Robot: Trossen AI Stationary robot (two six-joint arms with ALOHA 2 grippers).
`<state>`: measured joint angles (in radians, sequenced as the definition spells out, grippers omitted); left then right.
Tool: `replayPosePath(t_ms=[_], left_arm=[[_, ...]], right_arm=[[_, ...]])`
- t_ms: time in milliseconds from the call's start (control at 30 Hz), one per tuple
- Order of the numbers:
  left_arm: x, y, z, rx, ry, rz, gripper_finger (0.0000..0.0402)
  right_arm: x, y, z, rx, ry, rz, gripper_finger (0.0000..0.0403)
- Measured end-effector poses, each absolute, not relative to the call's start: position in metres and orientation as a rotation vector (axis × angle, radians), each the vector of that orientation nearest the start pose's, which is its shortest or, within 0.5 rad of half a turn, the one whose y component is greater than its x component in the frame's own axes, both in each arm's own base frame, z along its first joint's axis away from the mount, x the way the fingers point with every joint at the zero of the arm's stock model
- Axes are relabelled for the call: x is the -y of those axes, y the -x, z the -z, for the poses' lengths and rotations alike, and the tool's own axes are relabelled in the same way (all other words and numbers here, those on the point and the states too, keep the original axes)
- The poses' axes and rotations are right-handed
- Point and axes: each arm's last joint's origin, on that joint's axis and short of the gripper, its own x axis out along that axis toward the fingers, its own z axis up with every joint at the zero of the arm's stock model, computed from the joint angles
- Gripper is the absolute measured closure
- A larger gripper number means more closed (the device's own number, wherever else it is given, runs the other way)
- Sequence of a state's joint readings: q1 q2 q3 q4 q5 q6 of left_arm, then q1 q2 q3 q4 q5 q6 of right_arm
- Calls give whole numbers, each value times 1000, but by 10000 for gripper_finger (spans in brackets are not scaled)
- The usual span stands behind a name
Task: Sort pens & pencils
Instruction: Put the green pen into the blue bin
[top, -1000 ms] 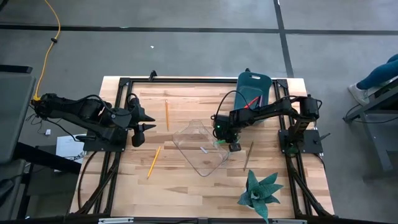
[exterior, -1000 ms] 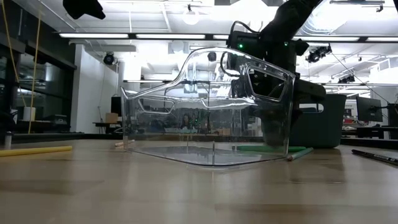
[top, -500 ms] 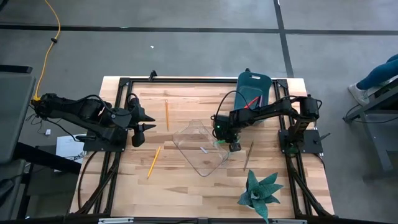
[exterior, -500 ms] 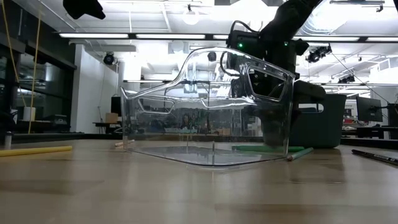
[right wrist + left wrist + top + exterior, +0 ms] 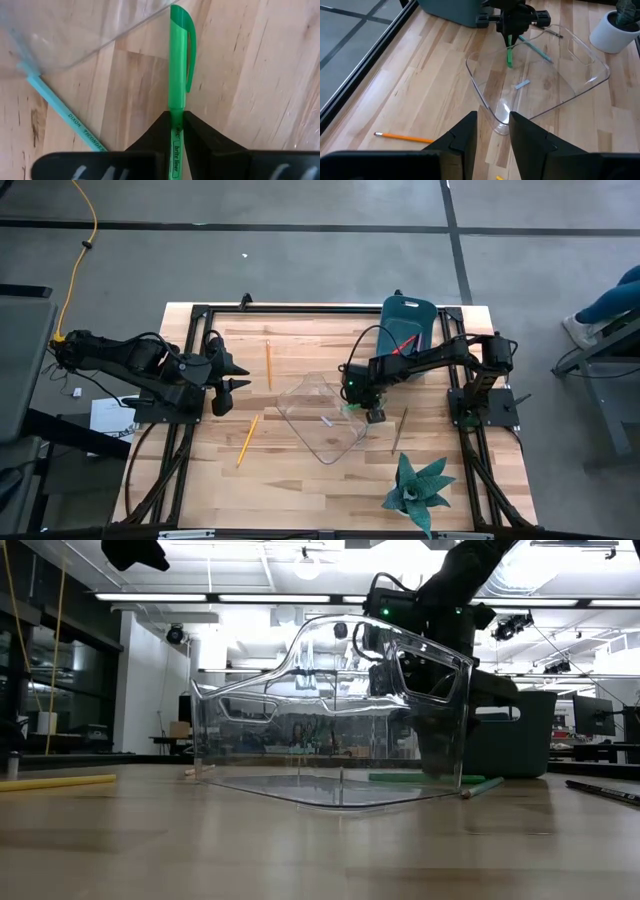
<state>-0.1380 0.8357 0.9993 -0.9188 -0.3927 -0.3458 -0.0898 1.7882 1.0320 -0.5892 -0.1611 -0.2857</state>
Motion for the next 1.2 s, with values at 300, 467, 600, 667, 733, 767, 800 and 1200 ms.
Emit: replayPosePath(t_ms=[300, 467, 600, 667, 733, 767, 800, 1200], left_arm=[[9, -144, -334, -678, 130, -364, 300], [9, -144, -334, -677, 130, -364, 300], [9, -144, -334, -677, 130, -364, 300], [9, -144, -334, -678, 128, -364, 300], [9, -144, -334, -678, 125, -363, 300], [9, -144, -334, -679, 123, -362, 300], [9, -144, -334, -679, 122, -362, 300], [9, -144, -334, -679, 122, -361, 300]], right_arm=[[25, -330, -158, -1251, 74, -232, 375], [27, -333, -162, -1245, 94, -197, 375], [29, -334, -163, -1243, 72, -150, 375], [32, -335, -163, -1237, 40, -118, 375], [35, -335, -164, -1234, 10, -88, 375], [37, -335, -164, -1232, 0, -74, 375], [38, -335, -164, -1228, -12, -63, 375], [42, -342, -167, -1156, -80, 74, 375]])
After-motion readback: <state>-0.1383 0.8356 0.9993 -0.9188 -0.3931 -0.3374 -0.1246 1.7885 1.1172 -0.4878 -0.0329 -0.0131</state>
